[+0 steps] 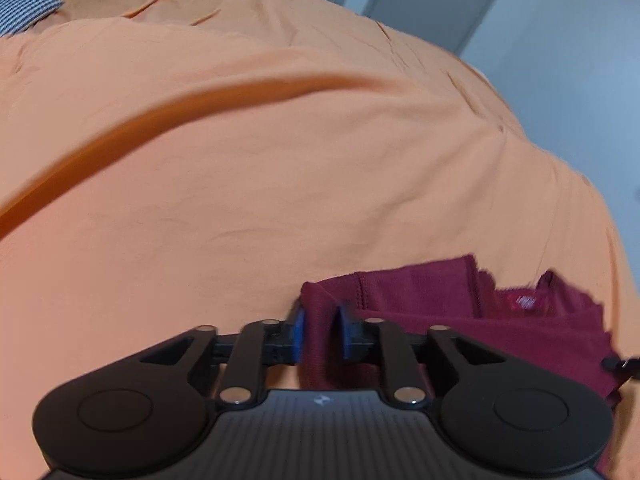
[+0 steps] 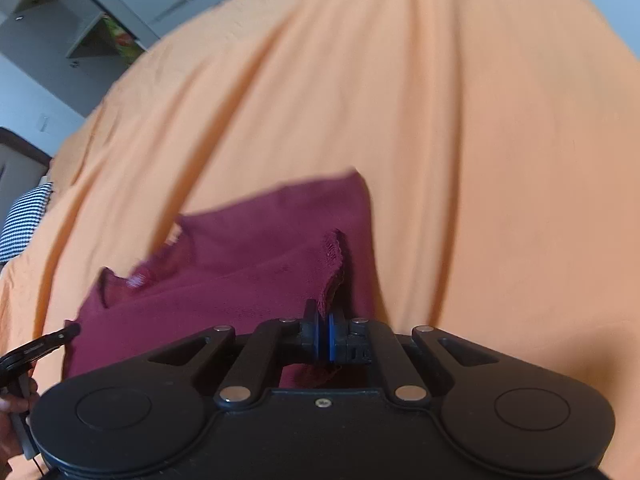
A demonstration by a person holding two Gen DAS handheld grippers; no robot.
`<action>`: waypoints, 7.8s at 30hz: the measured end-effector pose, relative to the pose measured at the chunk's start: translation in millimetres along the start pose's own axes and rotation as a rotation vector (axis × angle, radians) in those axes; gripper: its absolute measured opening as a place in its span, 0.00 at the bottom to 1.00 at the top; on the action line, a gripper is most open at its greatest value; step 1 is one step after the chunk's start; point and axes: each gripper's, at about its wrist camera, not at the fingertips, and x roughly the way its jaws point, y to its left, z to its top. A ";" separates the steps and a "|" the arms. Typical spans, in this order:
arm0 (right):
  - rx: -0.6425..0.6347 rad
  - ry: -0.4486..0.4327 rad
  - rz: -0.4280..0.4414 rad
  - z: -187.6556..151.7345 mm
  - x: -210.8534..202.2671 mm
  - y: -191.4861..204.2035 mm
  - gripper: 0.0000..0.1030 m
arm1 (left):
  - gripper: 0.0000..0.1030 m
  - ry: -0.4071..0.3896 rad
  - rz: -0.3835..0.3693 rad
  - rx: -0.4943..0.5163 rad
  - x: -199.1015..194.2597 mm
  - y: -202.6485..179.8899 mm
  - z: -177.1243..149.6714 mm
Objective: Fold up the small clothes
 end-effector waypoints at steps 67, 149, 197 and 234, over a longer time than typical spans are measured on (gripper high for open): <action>-0.226 0.080 -0.033 -247.9 -173.8 -39.7 0.66 | 0.81 0.210 -0.177 0.061 -180.9 -45.7 -283.2; -1.157 0.036 0.071 -361.5 -218.3 4.9 0.64 | 0.08 0.271 -0.218 0.399 -205.6 -108.3 -279.0; -0.629 0.368 0.309 -124.6 -73.7 -4.4 0.05 | 0.09 0.345 -0.210 0.227 -86.7 -58.4 -162.6; -0.465 0.190 0.261 -108.0 -65.7 -15.8 0.26 | 0.21 0.232 -0.068 0.216 -102.4 -42.8 -172.1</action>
